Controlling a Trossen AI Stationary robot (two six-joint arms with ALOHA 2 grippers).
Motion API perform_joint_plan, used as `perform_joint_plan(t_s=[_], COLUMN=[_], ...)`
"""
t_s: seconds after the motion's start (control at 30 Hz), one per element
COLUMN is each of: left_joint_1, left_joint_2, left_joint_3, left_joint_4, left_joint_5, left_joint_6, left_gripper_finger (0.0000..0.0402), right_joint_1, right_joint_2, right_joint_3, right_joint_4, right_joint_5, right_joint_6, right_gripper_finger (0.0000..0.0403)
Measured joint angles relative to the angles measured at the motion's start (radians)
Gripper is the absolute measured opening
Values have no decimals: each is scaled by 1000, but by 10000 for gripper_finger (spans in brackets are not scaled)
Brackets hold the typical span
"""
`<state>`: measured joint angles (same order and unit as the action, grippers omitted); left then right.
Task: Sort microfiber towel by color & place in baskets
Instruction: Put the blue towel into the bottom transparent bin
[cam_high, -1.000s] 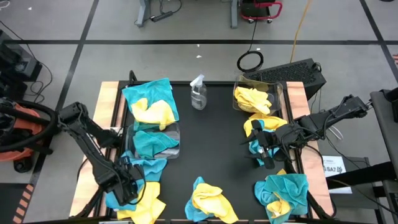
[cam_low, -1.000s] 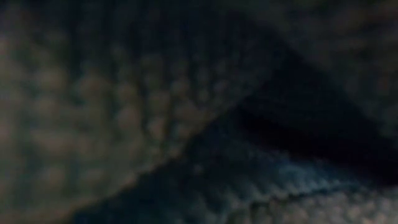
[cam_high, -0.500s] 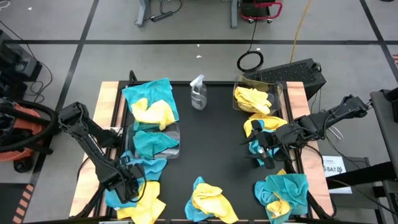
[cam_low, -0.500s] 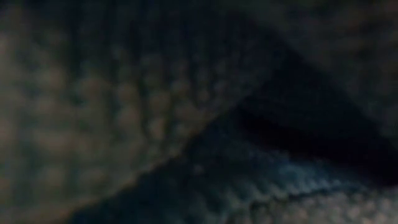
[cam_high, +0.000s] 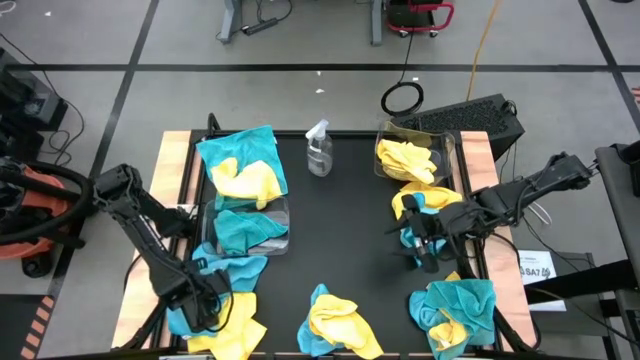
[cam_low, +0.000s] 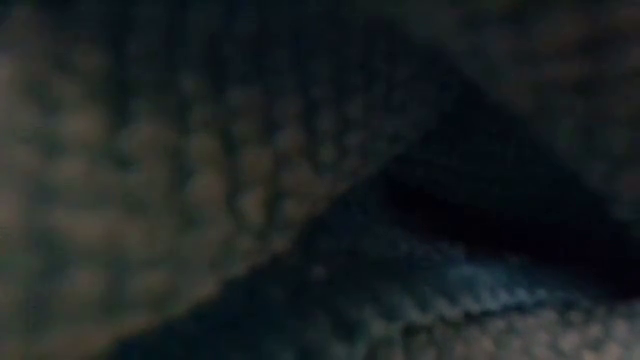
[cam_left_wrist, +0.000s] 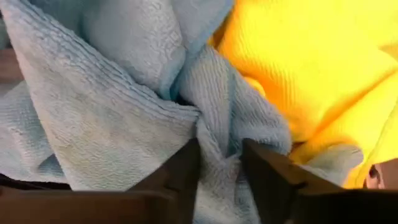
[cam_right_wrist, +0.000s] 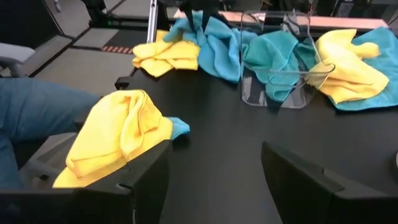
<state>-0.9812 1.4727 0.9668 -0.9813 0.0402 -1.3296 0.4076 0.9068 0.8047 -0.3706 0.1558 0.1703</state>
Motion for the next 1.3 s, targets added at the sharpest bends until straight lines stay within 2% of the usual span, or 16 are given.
perform_joint_plan(t_s=[0.2, 0.27, 0.37, 0.47, 0.53, 0.63, 0.77, 0.8, 1.03, 1.3], left_joint_1=[-29, -33, -37, -38, -39, -39, -38, -38, -33, -33], left_joint_2=[0, 0, 0, 0, 0, 0, 0, 0, 1, 1], left_joint_3=[-7, -8, -8, -8, -8, -8, -8, -8, 85, 347], left_joint_4=[-68, -85, -100, -101, -100, -101, -106, -111, -238, -470], left_joint_5=[11, 39, 43, 43, 44, 58, 61, 61, -17, -191], left_joint_6=[-54, -72, -79, -77, -67, -42, -15, -14, 10, 15], left_gripper_finger=[238, 255, 257, 232, 201, 137, 30, 17, 6, 4], right_joint_1=[0, 0, 0, 0, 0, 0, 0, 0, 0, 0], right_joint_2=[41, 45, 45, 45, 45, 45, 45, 45, 45, 45], right_joint_3=[0, 0, 0, 0, 0, 0, 0, 0, 0, 0], right_joint_4=[-1, -1, 0, 0, 0, 0, 1, 1, 1, -5], right_joint_5=[-5, -15, -25, -25, -25, -25, -26, -26, -26, -27], right_joint_6=[0, -1, -1, 0, 3, 10, 11, 11, 4, -4], right_gripper_finger=[240, 240, 240, 240, 240, 240, 240, 240, 240, 240])
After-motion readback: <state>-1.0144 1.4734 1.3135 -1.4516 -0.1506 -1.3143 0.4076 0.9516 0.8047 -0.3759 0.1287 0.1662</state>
